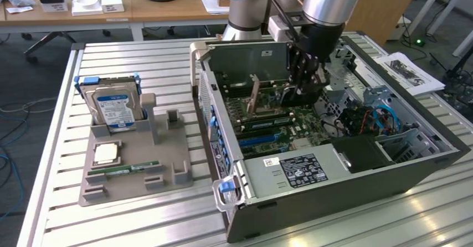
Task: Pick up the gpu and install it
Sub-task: 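Insert the gpu into the slot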
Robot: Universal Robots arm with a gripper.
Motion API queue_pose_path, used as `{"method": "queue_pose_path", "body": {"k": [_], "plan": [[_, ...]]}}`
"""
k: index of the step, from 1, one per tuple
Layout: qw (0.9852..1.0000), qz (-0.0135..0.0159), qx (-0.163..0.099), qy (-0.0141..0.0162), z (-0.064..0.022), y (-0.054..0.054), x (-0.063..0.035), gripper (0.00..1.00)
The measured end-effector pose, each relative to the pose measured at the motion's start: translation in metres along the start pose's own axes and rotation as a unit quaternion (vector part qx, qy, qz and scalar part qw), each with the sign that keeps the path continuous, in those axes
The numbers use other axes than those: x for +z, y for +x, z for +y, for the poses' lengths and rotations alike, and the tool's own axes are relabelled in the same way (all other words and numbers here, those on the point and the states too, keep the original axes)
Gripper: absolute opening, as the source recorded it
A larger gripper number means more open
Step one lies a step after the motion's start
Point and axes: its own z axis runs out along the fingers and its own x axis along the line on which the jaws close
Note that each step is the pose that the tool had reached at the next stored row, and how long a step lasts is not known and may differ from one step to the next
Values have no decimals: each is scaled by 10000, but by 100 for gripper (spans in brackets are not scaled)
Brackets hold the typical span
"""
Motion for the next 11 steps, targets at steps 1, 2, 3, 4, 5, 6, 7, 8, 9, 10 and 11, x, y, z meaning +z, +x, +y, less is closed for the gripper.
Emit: {"method": "queue_pose_path", "body": {"k": [1,2,3,4,5,6,7,8,9,10,11], "plan": [[10000,0,0,0,0,7,0,27],[10000,0,0,0,0,16,0,27],[10000,-1,0,0,0,25,0,27],[10000,-1,1,0,0,32,0,27],[10000,-1,1,1,2,34,1,27],[10000,-2,2,1,6,35,5,27],[10000,-1,1,1,11,35,13,27],[10000,0,1,1,17,36,25,27],[10000,0,1,1,22,37,39,27],[10000,0,0,0,28,38,54,27],[10000,0,0,0,35,38,70,27]]}}
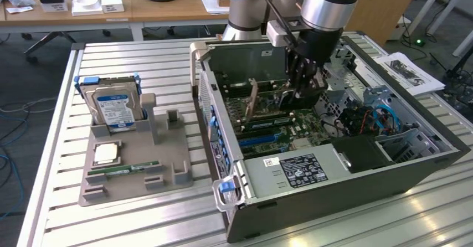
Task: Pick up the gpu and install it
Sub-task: 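Insert the gpu into the slot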
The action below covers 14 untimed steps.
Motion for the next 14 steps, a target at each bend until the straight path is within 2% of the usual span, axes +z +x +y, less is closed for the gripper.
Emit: {"method": "queue_pose_path", "body": {"k": [14], "plan": [[10000,0,0,0,89,7,224,27]]}}
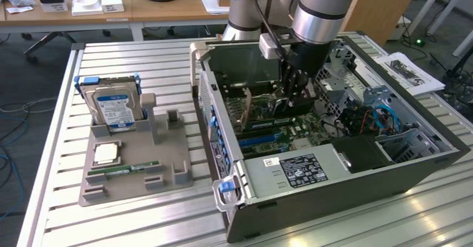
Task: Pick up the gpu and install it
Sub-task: 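Insert the gpu into the slot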
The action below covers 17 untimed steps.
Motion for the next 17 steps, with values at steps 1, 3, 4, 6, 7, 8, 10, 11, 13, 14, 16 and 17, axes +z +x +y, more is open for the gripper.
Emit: {"method": "queue_pose_path", "body": {"k": [1,3,4,6,7,8,10,11,13,14,16,17], "plan": [[10000,0,0,0,5,0,13,27],[10000,0,0,0,16,1,40,27],[10000,0,0,0,21,2,51,27],[10000,0,0,0,30,2,65,27],[10000,1,-1,0,31,3,67,27],[10000,0,-1,0,34,5,68,27],[10000,0,1,0,44,12,69,27],[10000,0,0,0,48,16,69,27],[10000,0,-1,0,52,34,69,27],[10000,0,0,0,53,46,69,27],[10000,0,0,0,55,67,69,27],[10000,0,1,0,58,76,69,27]]}}
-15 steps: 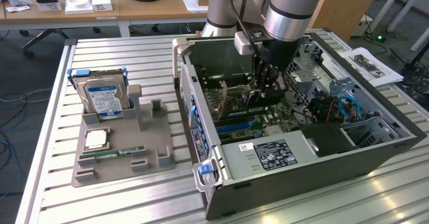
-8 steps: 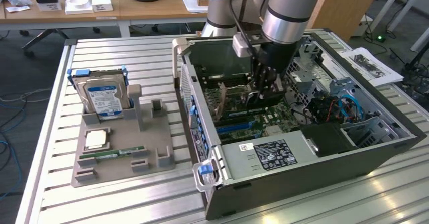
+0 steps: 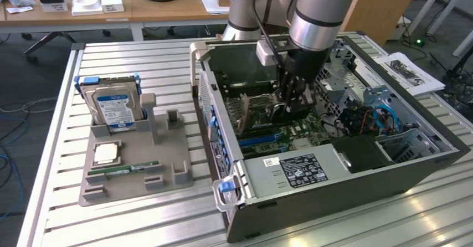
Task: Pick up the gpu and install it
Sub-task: 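Insert the gpu into the slot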
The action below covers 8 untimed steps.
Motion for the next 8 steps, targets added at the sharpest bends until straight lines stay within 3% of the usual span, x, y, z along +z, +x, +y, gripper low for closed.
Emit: {"method": "queue_pose_path", "body": {"k": [8], "plan": [[10000,0,-1,0,52,38,2,27]]}}
